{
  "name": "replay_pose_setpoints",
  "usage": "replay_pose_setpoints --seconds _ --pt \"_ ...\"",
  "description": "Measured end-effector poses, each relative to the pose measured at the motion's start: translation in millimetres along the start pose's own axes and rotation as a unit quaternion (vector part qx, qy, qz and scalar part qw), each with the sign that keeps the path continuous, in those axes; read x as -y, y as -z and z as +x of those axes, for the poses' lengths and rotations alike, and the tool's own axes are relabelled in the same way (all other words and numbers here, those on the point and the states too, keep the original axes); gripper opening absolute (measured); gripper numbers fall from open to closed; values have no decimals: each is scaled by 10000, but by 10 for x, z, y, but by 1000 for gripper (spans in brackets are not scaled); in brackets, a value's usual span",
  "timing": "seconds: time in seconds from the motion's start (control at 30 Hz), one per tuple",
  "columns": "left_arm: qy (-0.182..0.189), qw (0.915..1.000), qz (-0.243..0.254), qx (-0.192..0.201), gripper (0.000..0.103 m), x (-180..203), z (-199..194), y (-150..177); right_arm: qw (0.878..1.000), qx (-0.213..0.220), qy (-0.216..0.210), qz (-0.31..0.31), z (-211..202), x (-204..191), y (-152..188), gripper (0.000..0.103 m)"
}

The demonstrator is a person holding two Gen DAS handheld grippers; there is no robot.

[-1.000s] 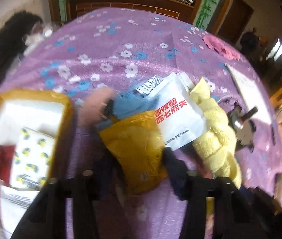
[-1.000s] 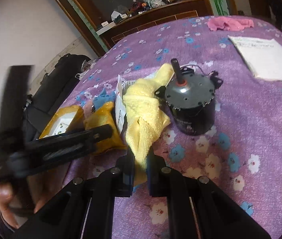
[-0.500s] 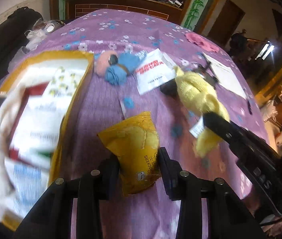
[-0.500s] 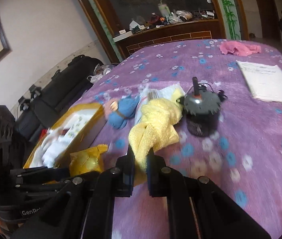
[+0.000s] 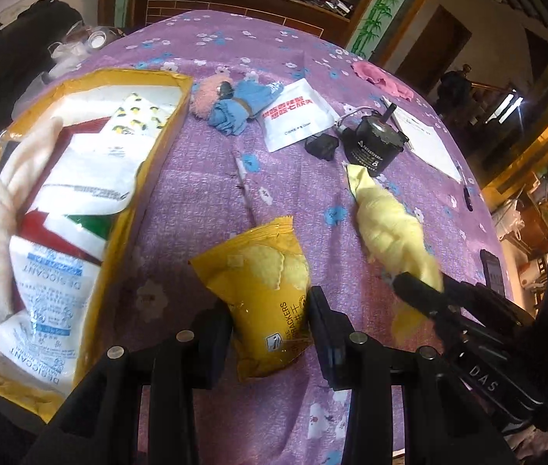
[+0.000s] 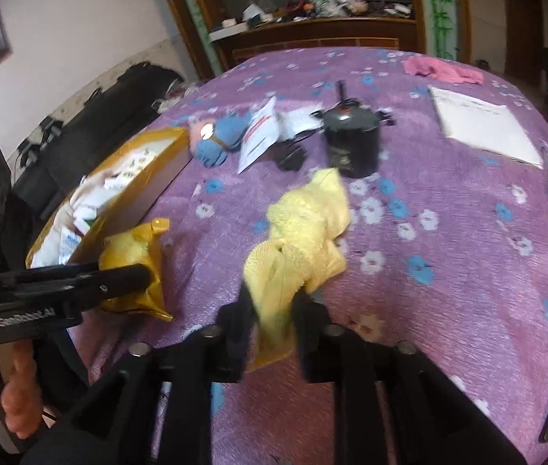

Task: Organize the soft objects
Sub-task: 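Carry the cloth and snack bag over the box and open both tools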

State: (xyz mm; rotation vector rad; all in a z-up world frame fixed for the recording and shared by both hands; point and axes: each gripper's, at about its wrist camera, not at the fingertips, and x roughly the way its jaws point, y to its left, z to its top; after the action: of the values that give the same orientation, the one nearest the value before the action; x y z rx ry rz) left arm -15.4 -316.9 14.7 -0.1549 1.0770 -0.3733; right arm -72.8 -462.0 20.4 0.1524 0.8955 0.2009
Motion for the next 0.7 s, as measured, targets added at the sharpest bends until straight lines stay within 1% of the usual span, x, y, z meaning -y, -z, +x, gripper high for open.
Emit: replay_pose_setpoints --seconds 0.03,0.07,0.1,0.13,0.23,0.37,0.43,0.47,0.53,0.6,0.67,0.7 --pt "17 10000 -25 13 40 -16 -16 12 10000 58 20 -30 -18 -18 4 44" --pt "41 10000 -35 29 40 -26 -30 20 9999 143 45 -81 -51 -39 2 47" --pt "56 10000 -40 34 40 -34 -41 26 9997 196 67 -114 -73 -40 -5 55" --pt "54 10000 -59 31 40 -44 -50 28 9994 268 136 -157 -110 -45 -11 61" --pt "105 9997 -153 132 40 -97 -139 54 9989 358 239 -166 -153 1 -73 61" --pt "216 9990 -284 262 40 -193 -262 93 9995 309 19 51 -85 71 -239 61" --pt "260 9986 -344 320 40 -238 -328 102 9996 253 -12 124 3 62 -313 61" --pt "308 9983 -350 352 40 -264 -377 109 9998 176 40 119 65 63 -353 61" --pt "347 9977 -378 442 40 -318 -471 129 9993 30 379 74 190 74 -402 61" --pt "368 9967 -461 565 40 -395 -580 144 9974 -102 636 333 282 157 -386 61" --pt "388 9955 -534 680 40 -501 -696 145 9977 -176 474 444 364 212 -349 61" --pt "375 9949 -581 733 40 -571 -760 139 9978 -173 364 525 382 212 -326 59"
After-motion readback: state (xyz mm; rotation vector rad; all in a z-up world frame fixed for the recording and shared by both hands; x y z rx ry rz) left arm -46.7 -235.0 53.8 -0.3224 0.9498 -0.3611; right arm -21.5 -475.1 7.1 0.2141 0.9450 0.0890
